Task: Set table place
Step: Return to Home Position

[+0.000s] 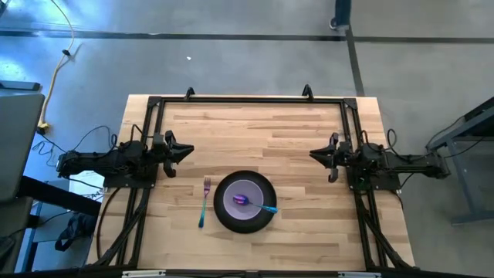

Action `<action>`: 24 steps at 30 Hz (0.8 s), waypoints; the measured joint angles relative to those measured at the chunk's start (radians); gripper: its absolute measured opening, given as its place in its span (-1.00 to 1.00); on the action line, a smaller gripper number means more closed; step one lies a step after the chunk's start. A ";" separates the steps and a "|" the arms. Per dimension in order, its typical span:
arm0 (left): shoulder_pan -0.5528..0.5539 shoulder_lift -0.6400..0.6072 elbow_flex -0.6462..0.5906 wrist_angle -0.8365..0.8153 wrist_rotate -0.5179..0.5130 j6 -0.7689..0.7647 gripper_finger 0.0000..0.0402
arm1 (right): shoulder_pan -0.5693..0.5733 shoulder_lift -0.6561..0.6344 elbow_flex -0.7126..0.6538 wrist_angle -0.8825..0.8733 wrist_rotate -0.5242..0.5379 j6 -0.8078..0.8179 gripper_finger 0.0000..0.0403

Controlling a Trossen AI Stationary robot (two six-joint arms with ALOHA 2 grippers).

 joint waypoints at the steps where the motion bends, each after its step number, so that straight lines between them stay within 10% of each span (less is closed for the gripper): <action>1: 0.000 0.000 0.000 0.000 0.000 0.000 -0.81 | 0.000 0.003 0.000 0.000 0.000 0.000 -0.78; 24: 0.000 0.000 0.000 -0.002 0.008 0.115 -0.81 | 0.000 0.006 0.002 -0.016 -0.052 -0.126 -0.78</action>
